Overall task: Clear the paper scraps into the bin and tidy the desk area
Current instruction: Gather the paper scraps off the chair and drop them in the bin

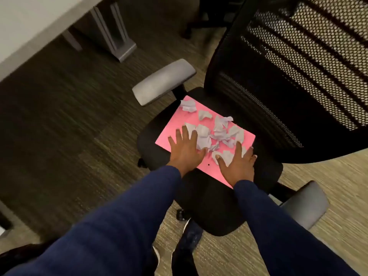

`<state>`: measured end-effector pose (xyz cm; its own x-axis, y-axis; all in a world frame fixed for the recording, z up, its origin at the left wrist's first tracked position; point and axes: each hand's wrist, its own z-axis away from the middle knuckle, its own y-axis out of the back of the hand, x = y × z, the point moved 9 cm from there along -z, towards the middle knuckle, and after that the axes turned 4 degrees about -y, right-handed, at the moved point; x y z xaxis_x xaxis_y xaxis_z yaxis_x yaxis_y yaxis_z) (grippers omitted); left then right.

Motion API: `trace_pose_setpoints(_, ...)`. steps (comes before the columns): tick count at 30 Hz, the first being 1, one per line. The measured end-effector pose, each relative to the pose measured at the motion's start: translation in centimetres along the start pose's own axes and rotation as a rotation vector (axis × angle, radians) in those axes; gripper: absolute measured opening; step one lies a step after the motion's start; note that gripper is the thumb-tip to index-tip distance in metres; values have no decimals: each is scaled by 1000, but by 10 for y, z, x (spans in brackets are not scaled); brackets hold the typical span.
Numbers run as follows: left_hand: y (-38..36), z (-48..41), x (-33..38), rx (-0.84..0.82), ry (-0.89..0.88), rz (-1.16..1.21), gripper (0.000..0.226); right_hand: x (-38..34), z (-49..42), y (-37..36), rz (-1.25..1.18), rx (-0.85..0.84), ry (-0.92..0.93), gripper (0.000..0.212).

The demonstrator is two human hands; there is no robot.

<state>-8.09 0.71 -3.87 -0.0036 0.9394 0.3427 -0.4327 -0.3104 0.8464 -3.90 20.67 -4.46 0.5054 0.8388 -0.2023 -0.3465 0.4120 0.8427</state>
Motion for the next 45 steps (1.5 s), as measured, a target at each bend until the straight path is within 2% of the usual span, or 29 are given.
trace_pose_setpoints(7, -33, -42, 0, 5, -20, -76, 81, 9, -25, -36, -6, -45, 0, 87)
trace_pose_setpoints(12, -51, -47, -3, -22, -87, -137, 77, 9, -24, -48, 108, 96, 85, 69)
trace_pose_setpoints(17, -52, -40, 0, 45, -143, -160, 62, 0, -21, -49, 131, 201, 220, 46)
trace_pose_setpoints(21, -42, -36, 14, 81, -187, -100, 54, -1, -26, -49, 45, 112, 231, 45)
trace_pose_setpoints(25, -37, -37, 18, 82, -148, 62, 54, -2, -28, -45, -81, 139, 236, 35)
trace_pose_setpoints(32, -24, -31, 13, 111, -58, 288, 52, 12, -27, -31, -356, 106, 74, 29)
trace_pose_setpoints(37, -8, -22, 4, 225, 0, 364, 25, 19, -25, -14, -512, 122, -68, 28)
trace_pose_setpoints(41, 8, -12, -7, 331, 109, 524, 15, 25, -24, 1, -632, 202, -170, 29)
trace_pose_setpoints(45, 21, 2, -25, 382, 168, 628, 12, 15, -13, 8, -713, 206, -229, 32)
